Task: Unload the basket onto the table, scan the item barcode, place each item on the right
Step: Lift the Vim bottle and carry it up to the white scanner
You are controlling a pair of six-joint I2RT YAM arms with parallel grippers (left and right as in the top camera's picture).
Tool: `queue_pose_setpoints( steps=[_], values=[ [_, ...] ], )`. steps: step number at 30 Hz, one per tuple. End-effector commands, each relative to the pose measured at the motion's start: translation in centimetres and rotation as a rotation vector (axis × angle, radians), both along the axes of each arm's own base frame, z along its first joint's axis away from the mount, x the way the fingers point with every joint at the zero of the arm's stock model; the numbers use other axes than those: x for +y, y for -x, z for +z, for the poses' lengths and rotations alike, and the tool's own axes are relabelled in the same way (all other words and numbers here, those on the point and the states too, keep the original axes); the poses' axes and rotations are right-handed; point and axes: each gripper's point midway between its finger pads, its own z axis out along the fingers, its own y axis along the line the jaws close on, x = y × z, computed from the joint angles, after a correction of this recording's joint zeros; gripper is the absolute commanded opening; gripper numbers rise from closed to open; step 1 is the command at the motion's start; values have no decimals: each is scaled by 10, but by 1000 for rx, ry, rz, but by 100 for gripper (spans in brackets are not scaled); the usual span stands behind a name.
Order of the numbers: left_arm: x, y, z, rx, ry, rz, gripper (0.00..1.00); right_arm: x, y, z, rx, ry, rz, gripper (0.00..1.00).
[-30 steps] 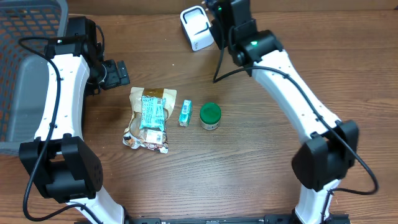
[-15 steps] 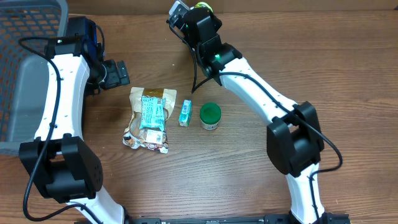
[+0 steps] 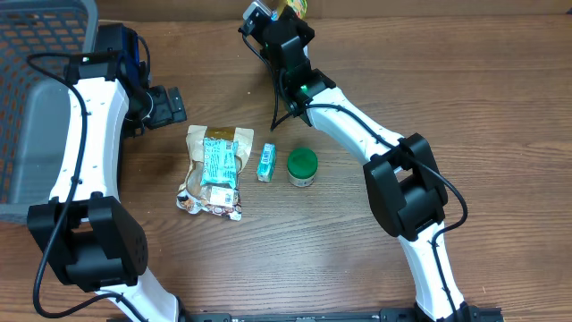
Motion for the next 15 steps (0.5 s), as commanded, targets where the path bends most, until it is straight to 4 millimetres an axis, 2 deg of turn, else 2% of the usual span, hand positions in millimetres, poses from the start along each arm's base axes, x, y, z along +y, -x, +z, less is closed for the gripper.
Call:
queue_pose_setpoints(
  steps=[1,11,15],
  values=[
    [-4,1,1,-2,4,-23,100,-2,-4,24,-60,-32,-11,4],
    [-4,1,1,-1,4,-23,100,1,-7,-8,-16,-4,-8,4],
    [-4,1,1,-2,4,-23,99,1,-7,-13,-5,2,-8,4]
  ],
)
